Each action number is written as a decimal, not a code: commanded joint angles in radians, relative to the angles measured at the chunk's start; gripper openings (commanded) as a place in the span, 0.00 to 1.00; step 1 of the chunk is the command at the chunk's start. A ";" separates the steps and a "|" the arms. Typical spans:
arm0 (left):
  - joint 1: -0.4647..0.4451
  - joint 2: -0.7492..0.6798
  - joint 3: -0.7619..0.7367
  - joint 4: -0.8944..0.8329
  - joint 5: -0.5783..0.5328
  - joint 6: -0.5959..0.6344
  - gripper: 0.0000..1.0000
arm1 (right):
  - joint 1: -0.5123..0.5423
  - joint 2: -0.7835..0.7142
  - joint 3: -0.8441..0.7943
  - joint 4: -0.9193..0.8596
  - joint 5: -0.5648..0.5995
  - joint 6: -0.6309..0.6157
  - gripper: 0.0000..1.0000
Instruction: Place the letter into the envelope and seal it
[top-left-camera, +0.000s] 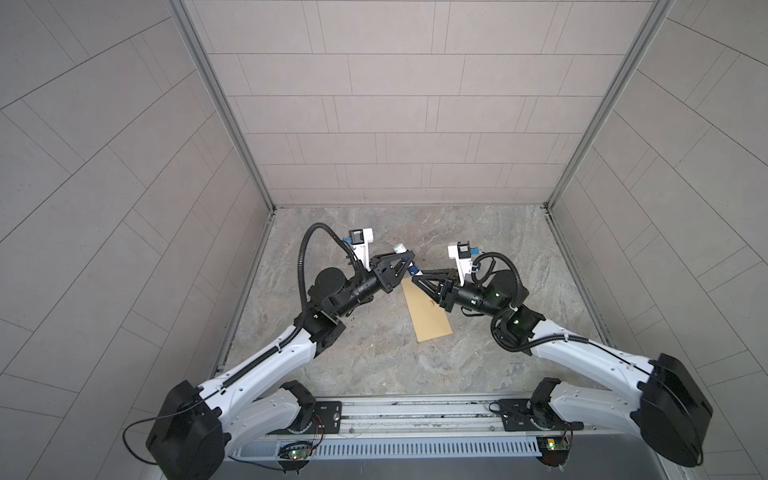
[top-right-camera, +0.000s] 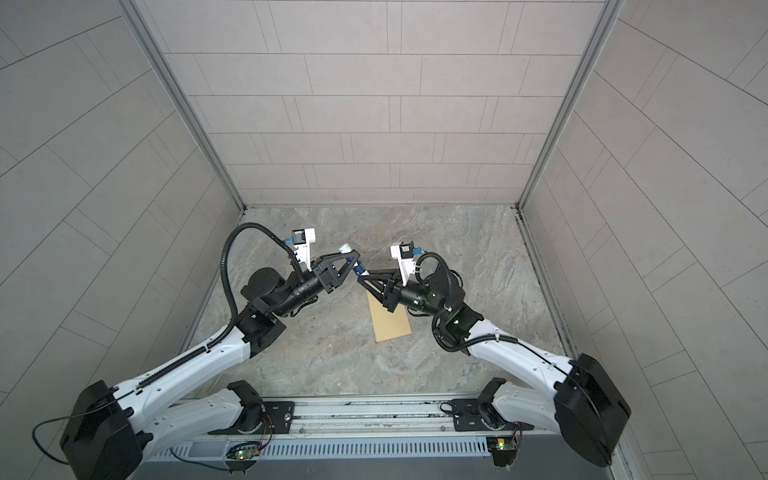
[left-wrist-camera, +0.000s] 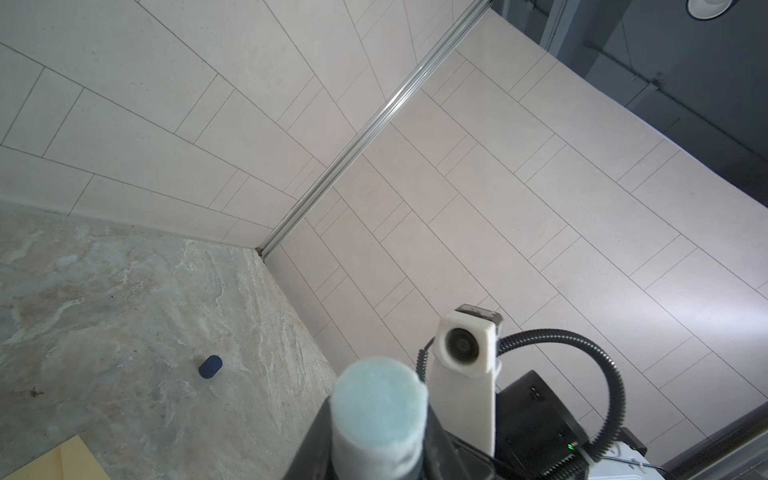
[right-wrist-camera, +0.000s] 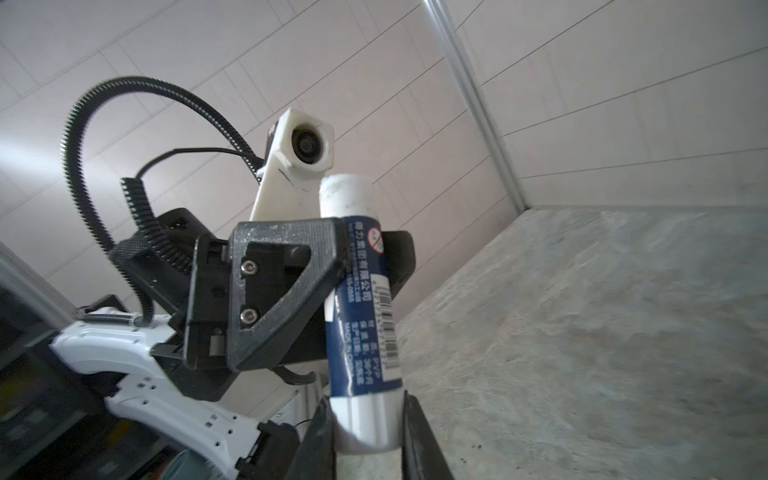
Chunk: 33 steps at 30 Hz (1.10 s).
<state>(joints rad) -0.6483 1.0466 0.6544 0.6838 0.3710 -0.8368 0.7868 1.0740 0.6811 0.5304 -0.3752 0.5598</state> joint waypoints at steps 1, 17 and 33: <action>0.004 0.010 0.005 0.000 -0.017 0.038 0.00 | 0.164 -0.072 0.100 -0.394 0.500 -0.432 0.00; 0.005 0.029 0.002 0.012 -0.023 0.029 0.00 | 0.554 0.295 0.253 -0.047 1.414 -1.123 0.00; 0.007 0.005 0.006 -0.001 -0.026 0.036 0.00 | 0.460 0.149 0.242 -0.400 0.933 -0.774 0.55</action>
<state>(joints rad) -0.6460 1.0588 0.6518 0.6674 0.3569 -0.8303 1.2766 1.2911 0.9253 0.2955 0.8665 -0.3408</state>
